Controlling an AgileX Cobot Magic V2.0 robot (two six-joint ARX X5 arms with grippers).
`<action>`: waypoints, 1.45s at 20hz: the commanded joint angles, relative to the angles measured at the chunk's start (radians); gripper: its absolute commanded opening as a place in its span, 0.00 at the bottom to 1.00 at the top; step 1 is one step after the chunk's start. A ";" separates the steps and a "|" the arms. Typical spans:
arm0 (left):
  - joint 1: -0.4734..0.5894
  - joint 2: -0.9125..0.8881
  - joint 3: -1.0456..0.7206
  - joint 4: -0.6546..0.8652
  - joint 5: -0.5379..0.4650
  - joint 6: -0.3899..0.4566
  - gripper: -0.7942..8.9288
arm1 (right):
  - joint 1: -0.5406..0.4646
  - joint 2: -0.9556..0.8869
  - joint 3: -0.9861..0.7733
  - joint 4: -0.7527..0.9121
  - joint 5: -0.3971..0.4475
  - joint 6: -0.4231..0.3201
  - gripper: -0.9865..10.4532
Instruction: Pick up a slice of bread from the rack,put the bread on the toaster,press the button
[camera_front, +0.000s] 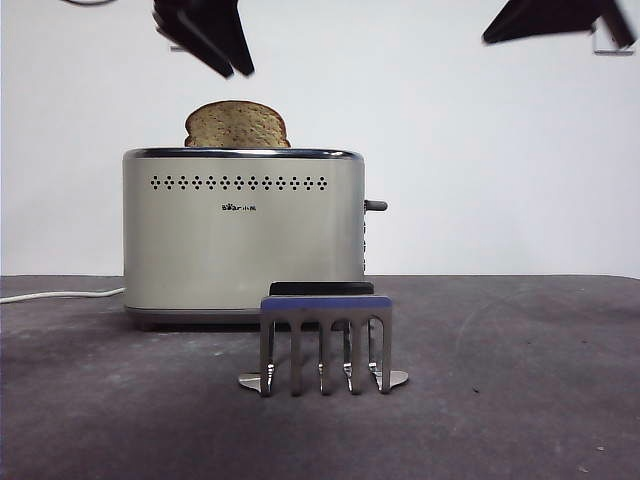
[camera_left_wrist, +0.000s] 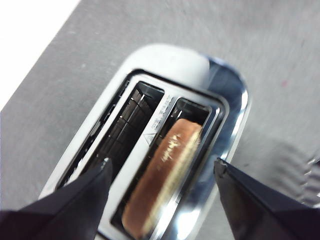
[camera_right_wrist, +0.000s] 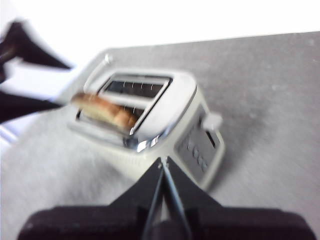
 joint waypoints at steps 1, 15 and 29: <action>-0.002 -0.060 -0.003 -0.032 0.002 -0.120 0.44 | 0.003 0.113 0.008 0.109 -0.054 0.107 0.08; -0.004 -0.265 -0.003 -0.290 0.010 -0.322 0.44 | 0.099 0.527 0.259 0.190 -0.051 0.138 0.08; -0.004 -0.333 -0.003 -0.338 0.109 -0.323 0.44 | 0.135 0.747 0.377 0.190 0.054 0.109 0.08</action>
